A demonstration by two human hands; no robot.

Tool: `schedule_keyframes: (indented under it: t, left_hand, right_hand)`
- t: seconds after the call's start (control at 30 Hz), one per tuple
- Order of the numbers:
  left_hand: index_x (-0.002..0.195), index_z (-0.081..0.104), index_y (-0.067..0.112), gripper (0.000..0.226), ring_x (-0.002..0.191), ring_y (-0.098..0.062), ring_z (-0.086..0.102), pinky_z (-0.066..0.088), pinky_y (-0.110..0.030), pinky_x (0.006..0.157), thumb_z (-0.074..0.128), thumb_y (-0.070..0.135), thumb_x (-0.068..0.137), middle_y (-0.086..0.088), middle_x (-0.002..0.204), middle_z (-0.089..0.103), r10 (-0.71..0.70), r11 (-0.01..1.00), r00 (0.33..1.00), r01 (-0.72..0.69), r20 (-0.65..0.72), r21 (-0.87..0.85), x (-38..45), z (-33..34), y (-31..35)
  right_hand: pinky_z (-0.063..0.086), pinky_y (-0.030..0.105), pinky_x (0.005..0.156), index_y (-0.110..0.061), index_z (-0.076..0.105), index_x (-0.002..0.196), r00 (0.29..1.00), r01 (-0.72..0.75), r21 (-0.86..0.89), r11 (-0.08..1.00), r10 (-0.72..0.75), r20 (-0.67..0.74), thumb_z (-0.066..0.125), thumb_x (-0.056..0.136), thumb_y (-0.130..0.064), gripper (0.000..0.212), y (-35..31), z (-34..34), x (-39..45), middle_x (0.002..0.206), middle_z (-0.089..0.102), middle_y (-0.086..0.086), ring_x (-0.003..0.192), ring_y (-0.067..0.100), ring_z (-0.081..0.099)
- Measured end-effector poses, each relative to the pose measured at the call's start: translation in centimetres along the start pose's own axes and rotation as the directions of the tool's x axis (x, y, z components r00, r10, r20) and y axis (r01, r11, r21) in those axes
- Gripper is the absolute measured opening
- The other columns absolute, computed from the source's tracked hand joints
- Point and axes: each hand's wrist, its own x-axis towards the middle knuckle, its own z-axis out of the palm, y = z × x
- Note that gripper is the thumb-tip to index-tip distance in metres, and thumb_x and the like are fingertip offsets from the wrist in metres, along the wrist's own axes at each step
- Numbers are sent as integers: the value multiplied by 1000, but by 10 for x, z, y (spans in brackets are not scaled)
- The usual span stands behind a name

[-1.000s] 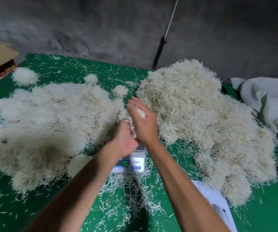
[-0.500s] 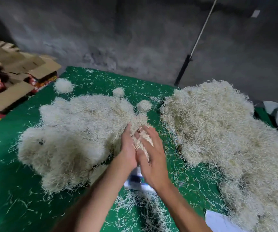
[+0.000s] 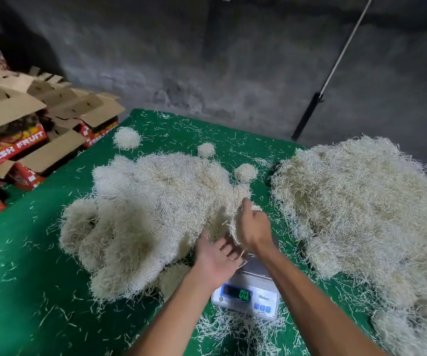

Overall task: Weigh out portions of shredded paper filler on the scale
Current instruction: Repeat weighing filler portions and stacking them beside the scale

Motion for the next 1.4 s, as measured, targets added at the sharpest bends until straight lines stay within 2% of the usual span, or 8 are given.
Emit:
schedule_keyframes:
  t: [0.1,0.2,0.53,0.73,1.07,1.2,1.3,1.4]
  left_hand:
    - [150,36,-1,79,143,-40,37,30,-54,119,35,61,103,-26,153,40,-69,946,997,79,41,-313,4,-12,5]
    - [153,34,2,80,145,-39,36,28,-53,120,35,63,102,-24,154,41,-52,949,998,60,33,-308,7,-15,-1]
    - [146,47,8,77,127,-33,53,36,-52,107,31,67,100,-17,141,58,-60,991,990,75,132,-112,31,41,-43]
    - [150,43,10,79,143,-32,41,26,-54,120,26,68,100,-15,151,49,-97,994,982,88,162,62,68,101,-86]
    - [154,36,18,75,144,-37,37,30,-67,113,32,69,100,-12,160,36,-258,917,966,244,2,314,168,145,-162]
    - [150,40,25,63,133,-34,48,49,-62,94,49,62,99,-9,151,42,-200,824,976,214,-84,524,197,159,-201]
    - [108,64,11,33,88,-23,64,52,-32,66,63,42,96,-13,102,63,-12,679,999,35,-37,733,221,178,-217]
    - [87,63,7,21,72,-21,55,45,-33,57,57,23,98,-10,86,62,124,461,992,-46,-13,886,234,191,-226]
  right_hand:
    - [34,63,113,-9,40,149,938,-254,471,844,97,332,15,101,-70,82,-30,-14,30,145,50,13,138,34,46]
    - [32,67,112,-35,29,157,985,-131,590,797,36,171,26,93,-79,78,-39,-31,41,164,29,0,144,30,37]
    - [39,39,113,-33,59,119,998,-45,373,927,58,-24,30,109,-48,34,71,-65,-10,133,62,-5,124,14,58]
    - [39,38,112,-24,40,153,993,50,-13,999,-51,-105,48,108,-32,46,149,-132,0,151,50,1,133,13,48]
    - [33,50,121,-23,44,149,998,-3,-638,770,45,49,72,91,-27,64,283,-178,72,153,45,10,143,33,43]
    - [46,32,104,-16,58,134,988,-117,-381,917,69,-136,67,94,-20,41,307,-166,59,117,65,0,110,19,59]
    - [55,22,57,-23,62,113,993,-119,12,993,119,14,58,95,-24,18,298,-168,55,85,69,-8,64,7,62]
    - [48,20,49,-15,68,104,993,-57,129,990,70,-95,48,104,-20,20,302,-187,47,75,62,-11,55,-1,53]
